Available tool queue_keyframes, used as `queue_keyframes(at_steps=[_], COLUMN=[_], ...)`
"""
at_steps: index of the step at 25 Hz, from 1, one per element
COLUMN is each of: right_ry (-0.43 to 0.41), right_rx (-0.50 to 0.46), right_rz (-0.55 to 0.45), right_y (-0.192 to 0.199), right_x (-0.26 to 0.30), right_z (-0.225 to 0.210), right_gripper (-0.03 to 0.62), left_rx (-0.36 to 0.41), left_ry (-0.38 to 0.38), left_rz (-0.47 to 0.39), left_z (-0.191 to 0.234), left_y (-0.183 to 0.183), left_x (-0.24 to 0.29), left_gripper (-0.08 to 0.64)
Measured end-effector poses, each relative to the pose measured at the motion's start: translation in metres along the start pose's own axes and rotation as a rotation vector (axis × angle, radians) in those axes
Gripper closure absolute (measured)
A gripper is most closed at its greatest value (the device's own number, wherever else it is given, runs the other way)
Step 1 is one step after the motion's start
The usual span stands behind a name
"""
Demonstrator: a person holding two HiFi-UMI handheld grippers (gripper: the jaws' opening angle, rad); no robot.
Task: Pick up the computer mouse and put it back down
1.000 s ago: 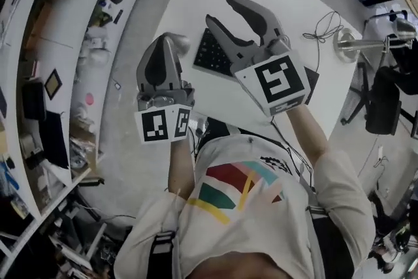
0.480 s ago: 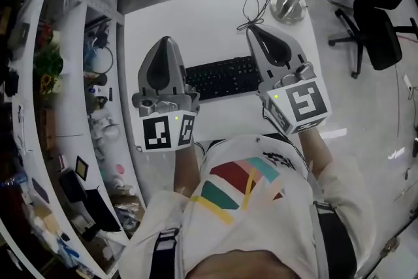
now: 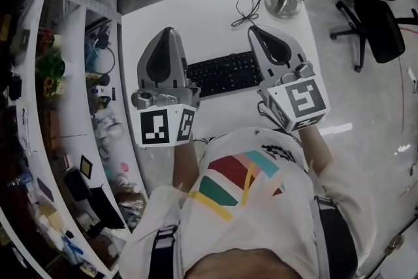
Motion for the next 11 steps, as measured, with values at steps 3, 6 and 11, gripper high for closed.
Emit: queue_keyframes(at_steps=[3,6,11], right_ry=[0.001,-0.016,-0.017], right_rx=[-0.004,0.009,-0.072], right_rz=[0.001,-0.012,0.003], right_y=[0.005,0.007,-0.03], right_x=[-0.003,-0.002,0.004], right_z=[-0.004,0.002,0.029], right_gripper=[0.58,0.58,0.58], left_rx=[0.0,0.021,-0.038], left_ry=[0.007,-0.001,-0.009], left_rz=[0.007,0.024,-0.007], left_z=[-0.006,-0.007,0.016], left_y=[0.006,0.006,-0.017], left_x=[0.003,0.0,-0.019], left_gripper=[0.517,0.517,0.517])
Point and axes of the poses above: the fingertips, and each gripper's own axes: x forward along the fingers, z to its left, y out of its underside, the point moved 4 cm from there along -x, backward along the fingers, and after that the axes turned 9 degrees about -x, right-handed, at the moved point
